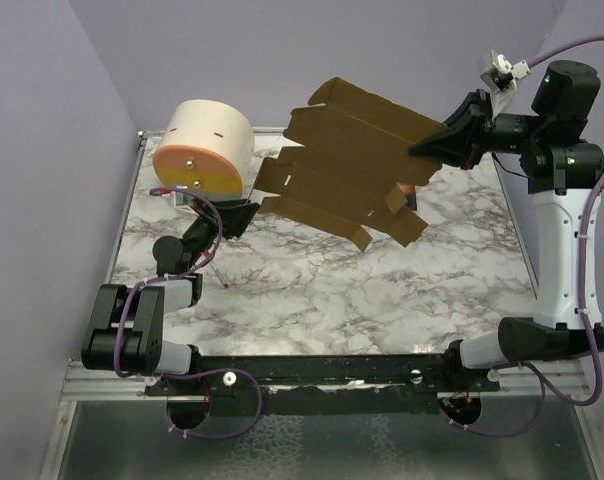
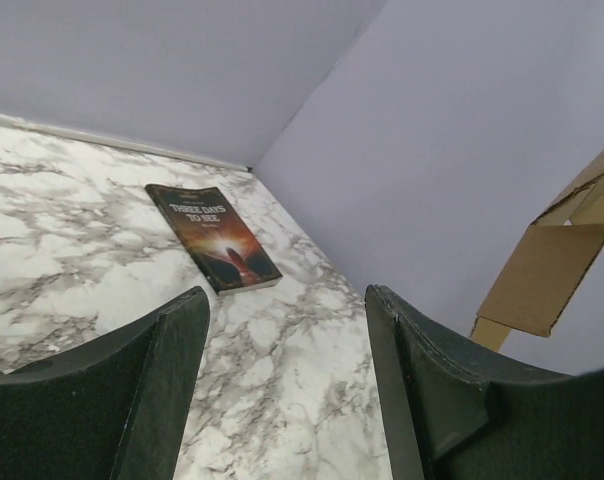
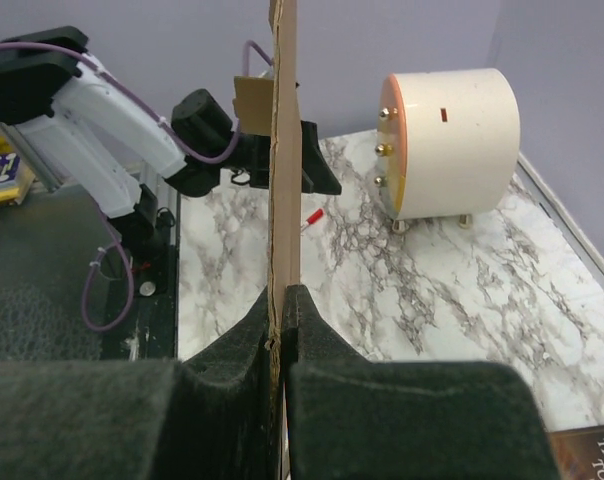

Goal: Fold the paper box

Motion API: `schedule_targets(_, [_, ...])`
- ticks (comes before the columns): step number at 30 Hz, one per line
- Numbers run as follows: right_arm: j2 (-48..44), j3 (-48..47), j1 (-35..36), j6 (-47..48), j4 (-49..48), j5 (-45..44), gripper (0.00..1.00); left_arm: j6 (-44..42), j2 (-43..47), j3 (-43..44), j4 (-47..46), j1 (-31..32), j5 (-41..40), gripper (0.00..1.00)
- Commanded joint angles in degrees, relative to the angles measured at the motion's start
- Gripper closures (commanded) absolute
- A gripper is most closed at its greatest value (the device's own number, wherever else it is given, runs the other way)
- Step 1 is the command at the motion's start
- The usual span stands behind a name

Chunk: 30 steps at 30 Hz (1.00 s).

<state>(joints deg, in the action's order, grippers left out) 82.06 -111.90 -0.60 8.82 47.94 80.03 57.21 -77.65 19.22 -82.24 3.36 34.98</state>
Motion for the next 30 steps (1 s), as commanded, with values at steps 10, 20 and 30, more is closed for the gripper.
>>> schedule_targets(10, [-2.22,2.29,-0.28,-7.37,-7.21,5.53,0.99,9.39,-3.1,4.62,-19.87,2.26,7.31,0.3])
schedule_targets(20, [-2.16,2.6,-0.28,-6.72,-6.99,3.19,0.99,9.34,0.4,4.32,-20.07,3.32,8.95,0.3])
schedule_targets(30, [-1.82,2.75,-0.31,-6.83,-7.16,2.75,0.99,8.39,4.25,4.13,-20.02,4.15,11.4,0.29])
